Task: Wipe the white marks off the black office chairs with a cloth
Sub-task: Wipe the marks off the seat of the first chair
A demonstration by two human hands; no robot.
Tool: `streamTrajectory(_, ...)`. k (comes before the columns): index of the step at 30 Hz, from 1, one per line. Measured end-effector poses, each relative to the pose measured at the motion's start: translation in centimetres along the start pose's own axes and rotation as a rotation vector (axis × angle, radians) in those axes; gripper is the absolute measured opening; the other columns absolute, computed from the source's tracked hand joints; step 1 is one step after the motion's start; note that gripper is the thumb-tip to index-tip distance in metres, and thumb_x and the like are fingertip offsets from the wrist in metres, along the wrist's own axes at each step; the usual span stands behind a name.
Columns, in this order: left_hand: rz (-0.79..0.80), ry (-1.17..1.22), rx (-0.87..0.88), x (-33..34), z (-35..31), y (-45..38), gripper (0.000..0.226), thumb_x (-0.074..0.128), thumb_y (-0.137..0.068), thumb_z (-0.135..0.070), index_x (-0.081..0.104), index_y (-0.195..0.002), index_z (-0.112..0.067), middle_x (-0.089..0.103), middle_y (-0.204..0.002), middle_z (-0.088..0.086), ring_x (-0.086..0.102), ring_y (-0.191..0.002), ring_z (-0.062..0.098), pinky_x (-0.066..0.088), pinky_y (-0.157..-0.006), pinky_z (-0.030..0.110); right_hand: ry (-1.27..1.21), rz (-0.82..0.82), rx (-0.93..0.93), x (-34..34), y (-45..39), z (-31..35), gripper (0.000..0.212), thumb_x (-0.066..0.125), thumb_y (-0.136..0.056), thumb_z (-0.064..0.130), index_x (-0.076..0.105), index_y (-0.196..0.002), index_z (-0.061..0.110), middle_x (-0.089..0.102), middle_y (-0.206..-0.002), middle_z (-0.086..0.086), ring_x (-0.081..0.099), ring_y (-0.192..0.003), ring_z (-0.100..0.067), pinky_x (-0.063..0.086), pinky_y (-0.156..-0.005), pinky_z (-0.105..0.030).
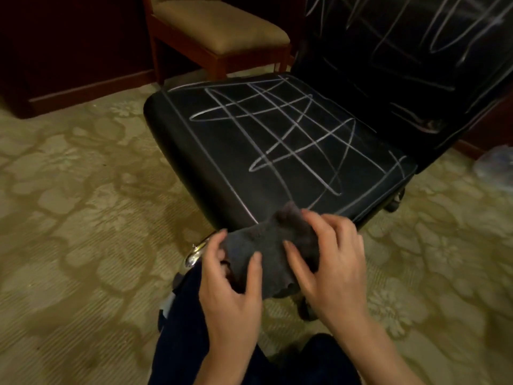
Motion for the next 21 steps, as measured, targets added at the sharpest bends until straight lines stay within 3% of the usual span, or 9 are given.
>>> streamTrajectory(3,0.027,-0.115,0.149,1.6,0.0,1.4,0.032,0.074,-0.088,-0.028,0.064,-0.118,-0.027,0.060,-0.108,-0.005,0.057,-0.108,-0.006,0.044,-0.084,0.005,-0.010,0.139,-0.118,-0.8,0.1,-1.9,0.035,0.063,-0.092,0.029,0.066,-0.121,0.010,0.052,-0.110,-0.011,0.051,-0.093,-0.023,0.046,-0.075,-0.035)
streamTrajectory(6,0.005,-0.104,0.136,2.6,-0.5,2.0,0.024,0.072,-0.087,-0.019,0.072,-0.111,-0.016,0.060,-0.102,-0.007,0.058,-0.104,-0.009,0.044,-0.083,0.003,-0.025,0.256,-0.157,-0.8,-0.7,-2.9,0.033,0.061,-0.095,0.025,0.067,-0.123,0.007,0.053,-0.108,-0.010,0.051,-0.093,-0.021,0.045,-0.079,-0.027)
streamTrajectory(10,-0.047,-0.153,0.110,2.7,-0.8,-1.3,0.023,0.073,-0.089,-0.012,0.073,-0.111,-0.017,0.058,-0.096,-0.008,0.060,-0.094,0.000,0.045,-0.081,0.007,-0.014,0.310,-0.192,1.3,-3.6,-1.7,0.036,0.056,-0.095,0.025,0.064,-0.123,0.005,0.054,-0.108,-0.010,0.055,-0.093,-0.024,0.054,-0.071,-0.036)
streamTrajectory(15,-0.119,-0.256,0.114,2.5,-0.6,-5.8,0.025,0.067,-0.094,-0.015,0.070,-0.118,-0.011,0.057,-0.098,-0.001,0.058,-0.089,0.008,0.041,-0.081,0.006,0.116,0.322,-0.252,5.2,-8.4,0.6,0.025,0.061,-0.093,0.025,0.067,-0.110,0.008,0.051,-0.105,-0.010,0.050,-0.090,-0.028,0.049,-0.070,-0.039)
streamTrajectory(21,0.011,-0.252,0.265,3.5,-0.2,0.2,0.029,0.064,-0.096,-0.027,0.072,-0.117,-0.009,0.054,-0.091,-0.003,0.052,-0.083,-0.005,0.040,-0.078,0.002,0.081,0.339,-0.261,0.0,-3.1,-2.5,0.021,0.061,-0.096,0.020,0.071,-0.108,0.005,0.054,-0.096,-0.007,0.051,-0.083,-0.024,0.049,-0.067,-0.040)
Point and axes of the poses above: each hand's wrist, its own y-axis away from the middle knuckle, its own x-axis out of the palm, z = x × y, the point moved 3 cm from there along -y, towards the middle knuckle
